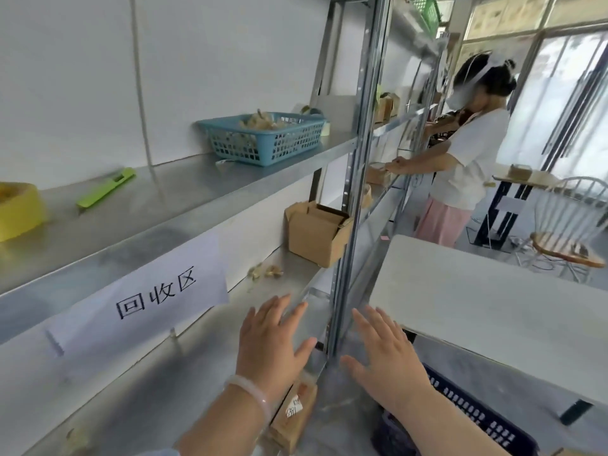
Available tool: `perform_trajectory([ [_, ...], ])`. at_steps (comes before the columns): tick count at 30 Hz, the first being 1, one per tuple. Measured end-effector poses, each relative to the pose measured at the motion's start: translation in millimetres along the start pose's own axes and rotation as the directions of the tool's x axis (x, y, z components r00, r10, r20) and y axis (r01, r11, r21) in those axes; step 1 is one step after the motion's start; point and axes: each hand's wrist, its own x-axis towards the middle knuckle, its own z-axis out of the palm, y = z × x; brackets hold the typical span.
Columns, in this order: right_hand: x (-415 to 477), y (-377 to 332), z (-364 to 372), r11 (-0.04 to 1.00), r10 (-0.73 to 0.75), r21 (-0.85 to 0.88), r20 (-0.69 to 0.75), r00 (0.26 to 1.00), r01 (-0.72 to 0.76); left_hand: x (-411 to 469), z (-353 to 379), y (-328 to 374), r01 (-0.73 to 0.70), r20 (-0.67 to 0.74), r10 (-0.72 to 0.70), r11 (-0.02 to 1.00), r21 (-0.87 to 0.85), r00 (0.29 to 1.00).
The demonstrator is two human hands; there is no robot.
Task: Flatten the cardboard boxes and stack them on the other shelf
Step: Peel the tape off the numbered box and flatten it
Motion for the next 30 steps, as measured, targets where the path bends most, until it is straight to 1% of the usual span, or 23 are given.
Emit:
perform_trajectory([
  [5, 89.1, 26.8, 5.1, 0.999, 0.019, 0.028, -0.033, 0.999, -0.018, 85.9, 43.0, -20.0, 0.023, 0.06, -0.022, 1.0, -0.008, 0.998],
  [12, 186.9, 54.9, 23.2, 0.991, 0.06, 0.118, 0.042, 0.997, -0.064, 140.5, 97.4, -40.9, 0.093, 0.155, -0.089, 0.996, -0.016, 0.984],
  [18, 294.3, 79.0, 33.1, 0.974, -0.024, 0.228, 0.05, 0.998, 0.012, 209.1, 143.2, -50.7, 0.229, 0.174, -0.22, 0.973, -0.038, 0.96],
  [21, 344.3, 99.2, 31.3, 0.936, 0.0, 0.353, 0.014, 1.0, -0.005, 244.8, 166.3, -50.3, 0.31, 0.183, -0.295, 0.949, -0.057, 0.938],
  [24, 382.5, 120.1, 33.3, 0.896, 0.028, 0.442, 0.038, 0.999, -0.042, 270.5, 189.8, -48.1, 0.398, 0.204, -0.374, 0.913, -0.094, 0.905],
  [26, 398.8, 129.4, 37.9, 0.883, -0.011, 0.469, 0.004, 1.0, 0.008, 285.6, 202.9, -45.5, 0.469, 0.201, -0.437, 0.87, -0.154, 0.877],
  [28, 411.1, 134.0, 42.0, 0.843, -0.045, 0.531, -0.078, 0.996, 0.08, 298.4, 213.0, -43.3, 0.526, 0.209, -0.487, 0.819, -0.227, 0.848],
  [30, 421.0, 137.5, 46.3, 0.785, -0.011, 0.612, -0.138, 0.99, 0.094, 306.8, 220.0, -41.3, 0.557, 0.242, -0.504, 0.787, -0.267, 0.829],
])
